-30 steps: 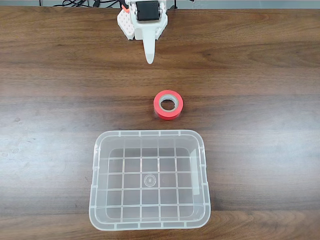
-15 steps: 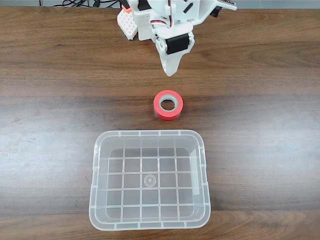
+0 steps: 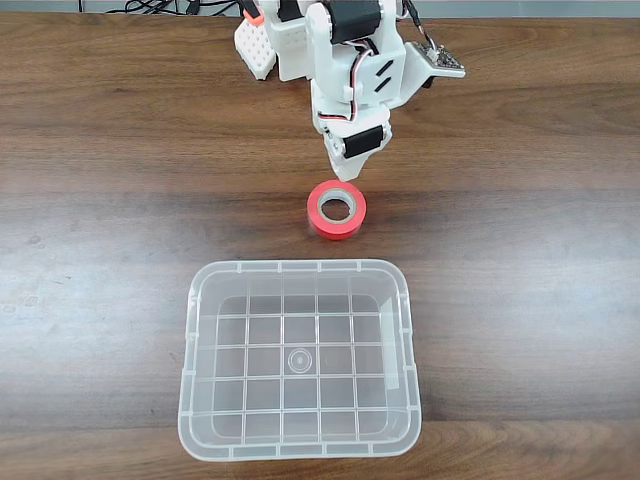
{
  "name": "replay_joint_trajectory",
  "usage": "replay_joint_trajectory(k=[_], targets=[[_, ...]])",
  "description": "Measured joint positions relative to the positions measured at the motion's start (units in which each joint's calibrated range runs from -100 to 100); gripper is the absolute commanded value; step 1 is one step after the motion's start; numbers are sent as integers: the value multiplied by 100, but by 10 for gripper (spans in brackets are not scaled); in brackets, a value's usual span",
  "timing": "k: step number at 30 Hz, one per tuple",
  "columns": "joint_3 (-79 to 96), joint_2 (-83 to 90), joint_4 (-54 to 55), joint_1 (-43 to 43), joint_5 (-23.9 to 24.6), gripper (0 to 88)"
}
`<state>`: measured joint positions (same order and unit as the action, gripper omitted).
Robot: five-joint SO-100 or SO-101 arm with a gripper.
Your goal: Grab the tape and place it in the box.
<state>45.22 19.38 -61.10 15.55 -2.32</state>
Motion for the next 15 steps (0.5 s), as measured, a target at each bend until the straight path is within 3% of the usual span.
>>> replay_joint_trajectory(k=[5, 11, 15], targets=[[135, -84, 144, -60, 0, 17], [171, -84, 161, -120, 0, 170], [171, -84, 161, -323, 0, 170]])
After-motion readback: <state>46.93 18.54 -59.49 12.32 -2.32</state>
